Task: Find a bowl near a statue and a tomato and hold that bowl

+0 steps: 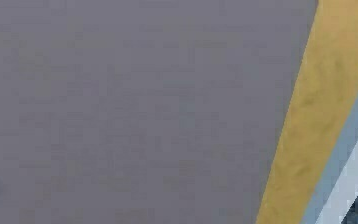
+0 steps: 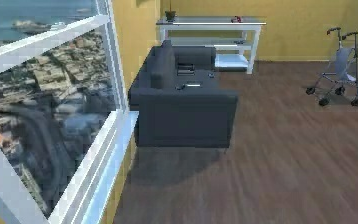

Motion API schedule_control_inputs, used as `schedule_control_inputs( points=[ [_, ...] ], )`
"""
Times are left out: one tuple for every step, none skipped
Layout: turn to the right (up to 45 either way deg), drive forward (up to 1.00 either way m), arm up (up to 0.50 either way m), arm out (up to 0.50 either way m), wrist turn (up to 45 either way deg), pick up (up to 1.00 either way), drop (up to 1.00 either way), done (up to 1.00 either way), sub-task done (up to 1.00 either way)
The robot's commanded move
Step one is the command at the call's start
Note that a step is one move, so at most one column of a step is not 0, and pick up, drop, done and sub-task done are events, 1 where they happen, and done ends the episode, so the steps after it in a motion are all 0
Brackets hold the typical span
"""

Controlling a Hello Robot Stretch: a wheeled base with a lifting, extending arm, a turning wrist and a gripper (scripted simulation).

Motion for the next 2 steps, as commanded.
schedule_control_inputs(
  points=[
    [-45.0,0.00,0.00,0.00,0.0,0.00,0.00,0.00,0.00],
    [-45.0,0.00,0.00,0.00,0.0,0.00,0.00,0.00,0.00]
  ],
)
